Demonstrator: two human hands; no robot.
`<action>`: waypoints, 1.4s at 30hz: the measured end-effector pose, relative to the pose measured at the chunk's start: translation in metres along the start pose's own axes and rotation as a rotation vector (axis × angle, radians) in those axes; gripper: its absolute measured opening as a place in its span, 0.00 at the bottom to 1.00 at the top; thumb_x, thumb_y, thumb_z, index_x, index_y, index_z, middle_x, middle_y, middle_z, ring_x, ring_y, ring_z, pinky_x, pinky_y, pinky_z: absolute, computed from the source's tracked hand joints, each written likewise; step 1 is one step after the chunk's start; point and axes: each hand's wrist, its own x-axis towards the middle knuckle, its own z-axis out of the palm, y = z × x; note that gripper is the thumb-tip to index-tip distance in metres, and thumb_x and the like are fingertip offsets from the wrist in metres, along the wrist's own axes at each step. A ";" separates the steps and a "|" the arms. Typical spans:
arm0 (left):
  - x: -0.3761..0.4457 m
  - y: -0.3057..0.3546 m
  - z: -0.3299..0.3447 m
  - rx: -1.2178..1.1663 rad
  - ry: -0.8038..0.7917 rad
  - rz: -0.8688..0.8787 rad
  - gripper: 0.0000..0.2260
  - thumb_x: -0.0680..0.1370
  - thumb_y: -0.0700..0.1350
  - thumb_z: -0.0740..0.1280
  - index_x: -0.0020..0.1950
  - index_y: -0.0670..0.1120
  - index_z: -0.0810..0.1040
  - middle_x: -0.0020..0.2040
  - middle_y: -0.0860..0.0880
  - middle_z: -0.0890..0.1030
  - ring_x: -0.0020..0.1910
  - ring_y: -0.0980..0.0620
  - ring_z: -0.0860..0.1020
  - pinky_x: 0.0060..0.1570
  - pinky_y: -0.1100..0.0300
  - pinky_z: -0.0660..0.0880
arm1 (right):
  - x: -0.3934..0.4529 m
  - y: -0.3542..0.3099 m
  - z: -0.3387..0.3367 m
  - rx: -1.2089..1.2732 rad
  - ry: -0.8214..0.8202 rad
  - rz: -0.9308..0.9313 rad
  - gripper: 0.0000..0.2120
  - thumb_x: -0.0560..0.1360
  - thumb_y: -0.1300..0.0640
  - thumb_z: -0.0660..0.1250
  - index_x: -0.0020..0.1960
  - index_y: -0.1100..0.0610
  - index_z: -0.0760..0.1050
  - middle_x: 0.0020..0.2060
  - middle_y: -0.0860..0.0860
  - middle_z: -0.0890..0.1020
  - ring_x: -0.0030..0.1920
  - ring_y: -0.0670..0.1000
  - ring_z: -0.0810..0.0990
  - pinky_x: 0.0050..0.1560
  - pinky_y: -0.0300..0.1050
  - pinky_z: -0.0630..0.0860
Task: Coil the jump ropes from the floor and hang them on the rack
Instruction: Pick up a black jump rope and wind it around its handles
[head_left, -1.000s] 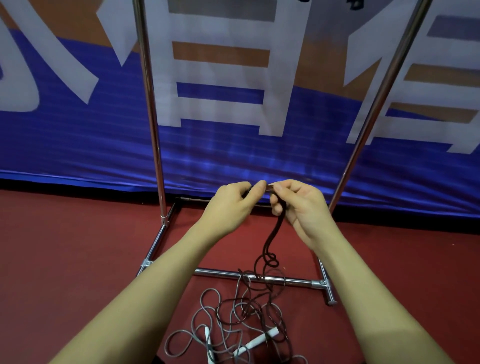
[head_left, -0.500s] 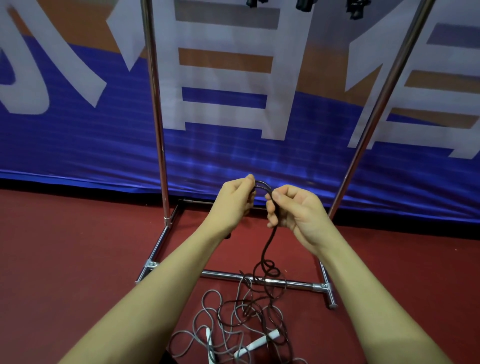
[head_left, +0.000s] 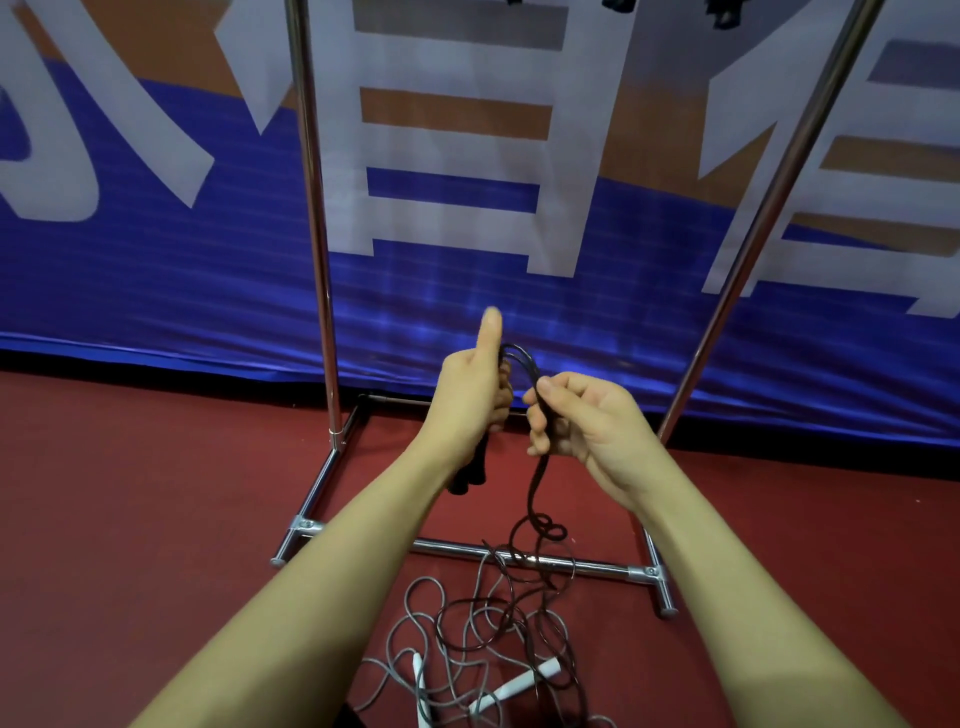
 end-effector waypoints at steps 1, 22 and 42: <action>0.000 0.002 -0.001 -0.063 0.000 -0.011 0.23 0.75 0.63 0.63 0.31 0.48 0.60 0.25 0.51 0.59 0.22 0.54 0.57 0.23 0.62 0.56 | 0.000 0.000 0.000 -0.026 -0.009 0.020 0.08 0.77 0.58 0.61 0.43 0.62 0.75 0.28 0.50 0.77 0.26 0.47 0.73 0.34 0.42 0.76; 0.019 0.008 -0.011 -0.581 0.182 0.044 0.17 0.79 0.41 0.60 0.30 0.45 0.65 0.24 0.50 0.67 0.26 0.53 0.68 0.33 0.59 0.68 | 0.007 0.022 0.006 -0.339 0.050 0.130 0.14 0.80 0.56 0.61 0.38 0.60 0.66 0.27 0.52 0.65 0.22 0.43 0.60 0.25 0.34 0.60; 0.013 0.003 -0.017 -0.847 0.053 -0.066 0.27 0.77 0.62 0.58 0.25 0.47 0.62 0.21 0.51 0.60 0.20 0.53 0.60 0.29 0.60 0.65 | 0.009 0.027 0.007 -0.576 0.109 0.066 0.12 0.80 0.52 0.60 0.42 0.58 0.71 0.27 0.48 0.74 0.23 0.40 0.67 0.32 0.37 0.64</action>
